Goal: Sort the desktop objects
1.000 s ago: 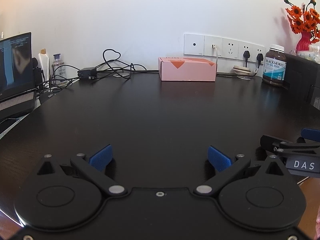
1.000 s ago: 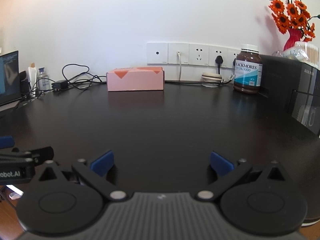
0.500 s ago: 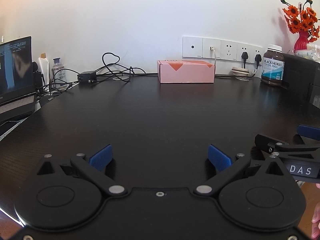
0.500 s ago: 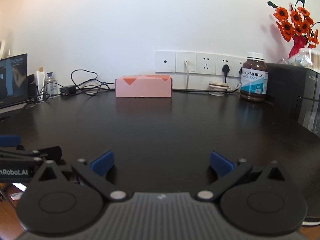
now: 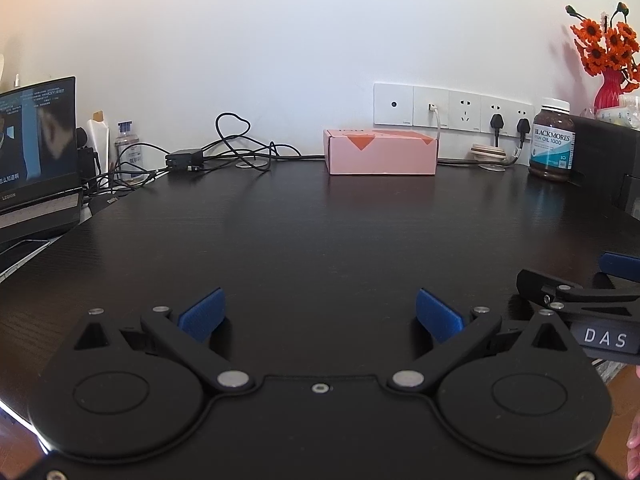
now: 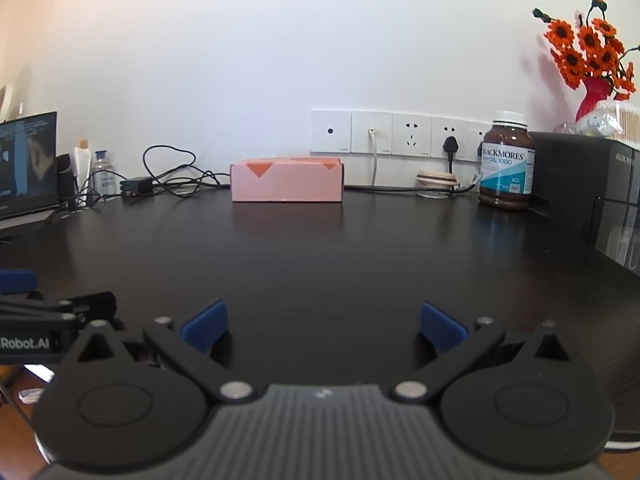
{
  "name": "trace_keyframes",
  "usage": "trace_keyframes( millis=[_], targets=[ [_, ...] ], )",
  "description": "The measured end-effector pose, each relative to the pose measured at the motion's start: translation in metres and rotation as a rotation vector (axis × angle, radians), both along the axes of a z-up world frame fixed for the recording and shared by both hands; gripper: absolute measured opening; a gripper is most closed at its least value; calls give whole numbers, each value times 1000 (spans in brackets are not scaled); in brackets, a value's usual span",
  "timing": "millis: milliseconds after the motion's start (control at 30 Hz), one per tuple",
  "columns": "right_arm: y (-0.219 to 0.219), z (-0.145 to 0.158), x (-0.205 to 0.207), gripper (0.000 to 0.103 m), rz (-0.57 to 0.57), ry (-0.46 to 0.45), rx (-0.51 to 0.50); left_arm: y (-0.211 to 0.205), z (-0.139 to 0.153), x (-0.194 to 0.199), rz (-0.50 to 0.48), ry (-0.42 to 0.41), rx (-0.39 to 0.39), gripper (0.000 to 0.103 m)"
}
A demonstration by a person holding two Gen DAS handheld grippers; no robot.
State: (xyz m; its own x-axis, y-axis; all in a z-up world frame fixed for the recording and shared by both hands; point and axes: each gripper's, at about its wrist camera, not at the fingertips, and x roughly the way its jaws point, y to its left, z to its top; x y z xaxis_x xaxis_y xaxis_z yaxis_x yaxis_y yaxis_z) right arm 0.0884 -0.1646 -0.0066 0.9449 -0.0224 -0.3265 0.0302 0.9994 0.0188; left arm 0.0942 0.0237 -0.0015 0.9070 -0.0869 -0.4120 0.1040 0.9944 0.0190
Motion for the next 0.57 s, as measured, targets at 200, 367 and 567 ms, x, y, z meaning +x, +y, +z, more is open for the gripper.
trace_keyframes(
  millis=[200, 367, 567],
  targets=[
    [1, -1, 0, 102, -9, -4, 0, 1, 0, -1, -1, -5, -1, 103],
    [2, -1, -1, 102, -12, -6, 0, 1, -1, -1, 0, -7, -1, 103],
    [2, -1, -2, 102, -15, -8, 0, 1, -1, -2, 3, -9, -1, 103]
  ],
)
